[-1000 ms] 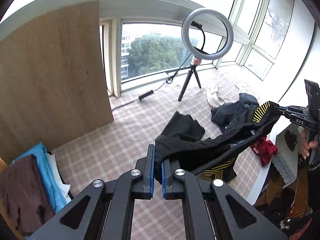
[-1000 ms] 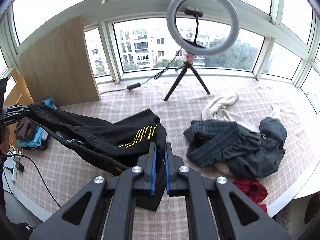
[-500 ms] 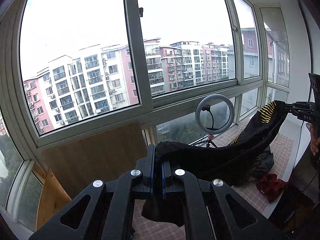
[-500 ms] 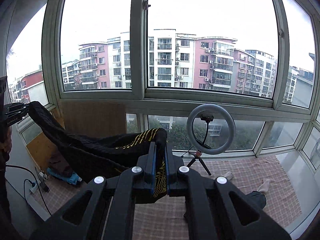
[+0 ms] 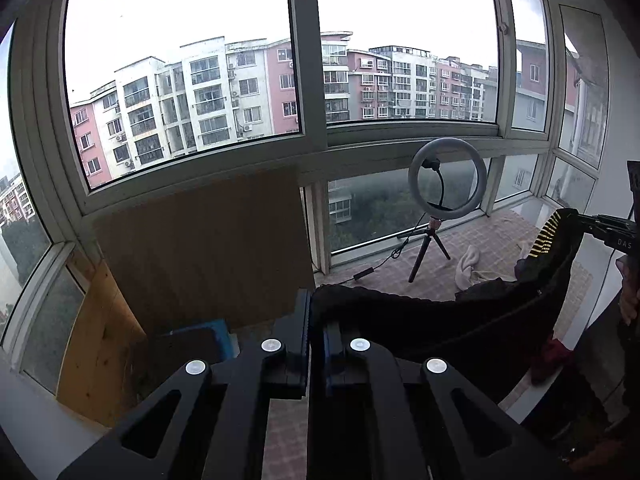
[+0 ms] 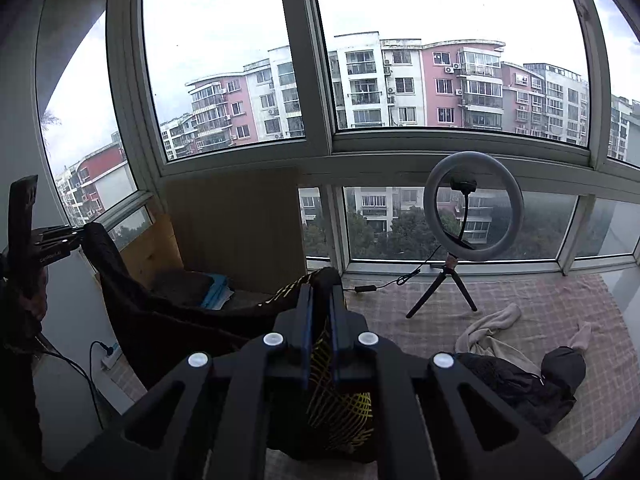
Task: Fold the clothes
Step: 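Lower the shorts onto the cloth with both grippers, laying them flat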
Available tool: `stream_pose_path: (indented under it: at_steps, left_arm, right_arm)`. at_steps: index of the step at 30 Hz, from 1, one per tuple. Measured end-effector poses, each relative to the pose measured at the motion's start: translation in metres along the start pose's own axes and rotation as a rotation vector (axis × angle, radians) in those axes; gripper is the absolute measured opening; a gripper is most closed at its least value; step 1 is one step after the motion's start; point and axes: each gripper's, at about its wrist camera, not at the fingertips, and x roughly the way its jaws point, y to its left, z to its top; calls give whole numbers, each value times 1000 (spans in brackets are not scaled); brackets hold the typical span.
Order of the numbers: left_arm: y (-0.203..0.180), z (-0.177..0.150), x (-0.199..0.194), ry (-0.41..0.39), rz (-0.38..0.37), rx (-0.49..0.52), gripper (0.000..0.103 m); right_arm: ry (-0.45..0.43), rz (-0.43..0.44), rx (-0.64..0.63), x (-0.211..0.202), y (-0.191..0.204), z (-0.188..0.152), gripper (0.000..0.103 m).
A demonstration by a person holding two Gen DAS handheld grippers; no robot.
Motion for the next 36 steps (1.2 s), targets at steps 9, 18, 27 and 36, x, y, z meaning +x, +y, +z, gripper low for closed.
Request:
stream_pose_path:
  at_steps: [9,18,27,36]
  left_arm:
    - [54,-44,259,341,22,-57,8]
    - [54,-126,403,612,-13,13,38]
    - [92,-137,367,532,-136,7,63]
    - [67,-183,436,643,-64,151,62]
  right_arm:
    - [332,-196,142,288,-45,-38,7]
    - [600,-150,172,444,-95,-117,34]
    - [601,-137,81,478,-124,-157,59]
    - [607,-20,-8,520,-117,-157,59]
